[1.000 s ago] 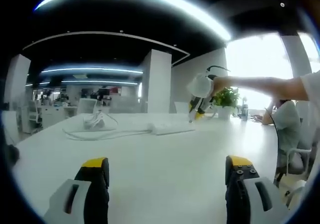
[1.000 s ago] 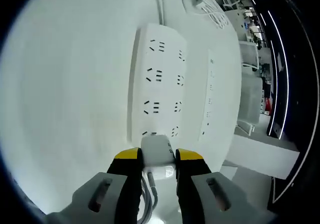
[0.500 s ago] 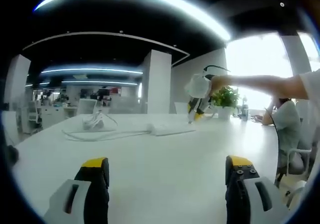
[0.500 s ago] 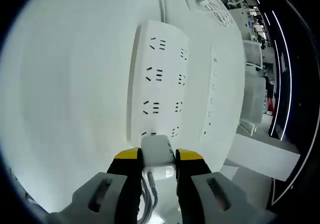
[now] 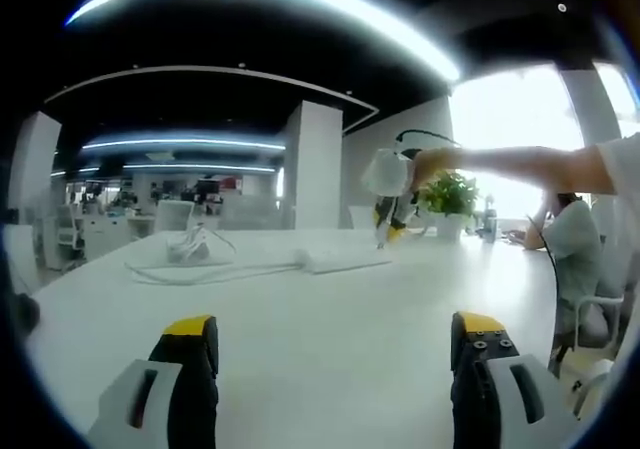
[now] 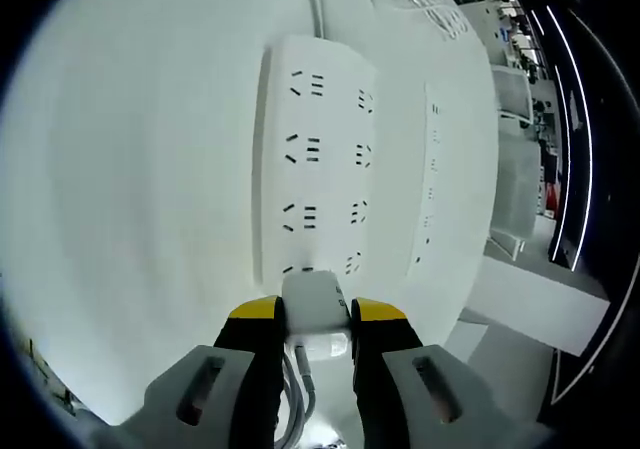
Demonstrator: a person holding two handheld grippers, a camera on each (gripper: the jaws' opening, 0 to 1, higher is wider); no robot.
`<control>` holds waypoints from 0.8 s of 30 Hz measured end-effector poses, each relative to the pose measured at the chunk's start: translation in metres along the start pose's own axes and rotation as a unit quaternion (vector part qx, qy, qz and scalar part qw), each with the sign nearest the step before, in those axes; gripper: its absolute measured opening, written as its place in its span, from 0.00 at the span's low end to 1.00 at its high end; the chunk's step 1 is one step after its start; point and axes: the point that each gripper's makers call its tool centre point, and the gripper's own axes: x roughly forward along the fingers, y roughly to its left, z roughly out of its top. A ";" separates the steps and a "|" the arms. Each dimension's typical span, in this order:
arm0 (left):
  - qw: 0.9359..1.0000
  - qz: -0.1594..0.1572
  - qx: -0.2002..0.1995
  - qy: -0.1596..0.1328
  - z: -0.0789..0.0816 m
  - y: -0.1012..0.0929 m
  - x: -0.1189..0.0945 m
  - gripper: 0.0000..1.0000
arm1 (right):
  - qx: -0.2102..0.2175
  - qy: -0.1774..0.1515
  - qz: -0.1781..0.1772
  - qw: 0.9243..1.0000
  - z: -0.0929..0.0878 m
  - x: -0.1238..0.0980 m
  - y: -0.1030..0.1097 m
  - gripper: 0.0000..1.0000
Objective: Straighten the power strip on the desk, plug the charger into it
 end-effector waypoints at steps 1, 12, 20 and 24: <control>1.000 0.000 0.000 0.000 0.000 0.000 0.000 0.99 | 0.003 0.001 0.002 1.000 0.000 0.002 0.000 0.23; 1.000 0.003 -0.001 0.000 -0.002 0.002 -0.002 0.99 | 0.000 0.007 0.012 1.000 0.001 0.003 -0.001 0.23; 1.000 0.001 0.001 0.001 -0.002 -0.001 0.000 0.99 | -0.008 0.014 0.019 1.000 0.002 0.004 -0.001 0.23; 1.000 0.002 0.001 0.001 -0.003 -0.002 0.001 0.99 | -0.020 0.022 0.018 0.999 0.006 0.005 -0.001 0.23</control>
